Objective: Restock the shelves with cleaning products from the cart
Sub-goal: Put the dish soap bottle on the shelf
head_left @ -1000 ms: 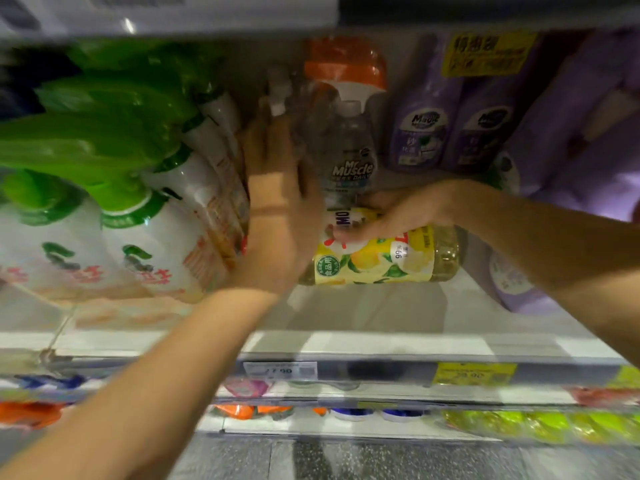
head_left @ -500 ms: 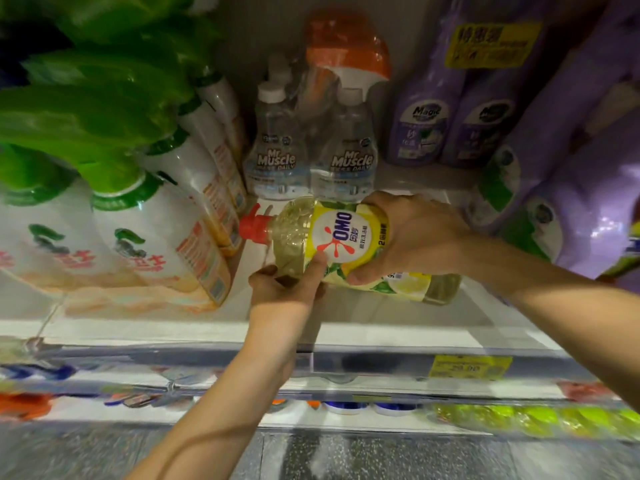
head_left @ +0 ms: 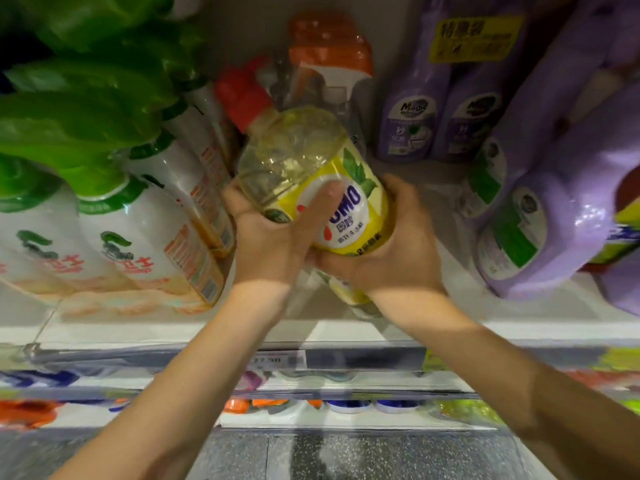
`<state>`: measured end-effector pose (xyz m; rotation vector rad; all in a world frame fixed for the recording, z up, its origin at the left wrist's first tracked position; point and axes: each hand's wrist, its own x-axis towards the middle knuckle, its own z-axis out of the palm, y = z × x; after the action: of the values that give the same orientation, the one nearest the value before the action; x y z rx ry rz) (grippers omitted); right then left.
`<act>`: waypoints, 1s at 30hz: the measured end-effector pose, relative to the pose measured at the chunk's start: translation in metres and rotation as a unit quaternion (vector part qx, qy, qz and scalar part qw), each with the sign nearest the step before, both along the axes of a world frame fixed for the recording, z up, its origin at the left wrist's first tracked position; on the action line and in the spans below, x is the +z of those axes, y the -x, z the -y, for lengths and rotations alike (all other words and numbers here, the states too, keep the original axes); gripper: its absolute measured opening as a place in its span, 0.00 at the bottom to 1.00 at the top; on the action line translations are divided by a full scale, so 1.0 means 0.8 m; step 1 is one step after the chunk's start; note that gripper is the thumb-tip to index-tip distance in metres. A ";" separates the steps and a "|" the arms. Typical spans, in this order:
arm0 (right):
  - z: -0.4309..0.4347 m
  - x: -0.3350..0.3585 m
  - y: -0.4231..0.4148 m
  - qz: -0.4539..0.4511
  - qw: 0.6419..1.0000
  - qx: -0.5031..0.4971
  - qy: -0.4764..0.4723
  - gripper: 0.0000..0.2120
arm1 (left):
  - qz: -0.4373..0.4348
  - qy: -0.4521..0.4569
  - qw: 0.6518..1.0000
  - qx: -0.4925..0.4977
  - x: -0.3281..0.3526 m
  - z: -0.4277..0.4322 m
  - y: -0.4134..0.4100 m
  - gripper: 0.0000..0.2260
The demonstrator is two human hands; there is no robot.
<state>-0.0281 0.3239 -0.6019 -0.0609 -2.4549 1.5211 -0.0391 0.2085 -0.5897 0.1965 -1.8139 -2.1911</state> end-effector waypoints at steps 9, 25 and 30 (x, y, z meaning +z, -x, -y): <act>-0.056 -0.006 0.000 0.099 0.933 0.228 0.261 0.36 | -0.017 0.030 0.990 -0.135 0.011 -0.004 0.009 0.26; -0.048 0.027 -0.054 0.106 0.901 0.159 0.391 0.14 | 0.107 -0.098 0.972 -0.186 0.041 -0.035 -0.015 0.31; -0.063 0.019 -0.098 0.164 0.912 0.123 0.355 0.17 | 0.129 -0.028 0.979 -0.156 0.041 -0.051 -0.042 0.21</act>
<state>0.0507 0.3747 -0.5864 -0.1535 -2.0314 2.6359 -0.0059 0.2489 -0.5569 0.2320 -2.0402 -2.5347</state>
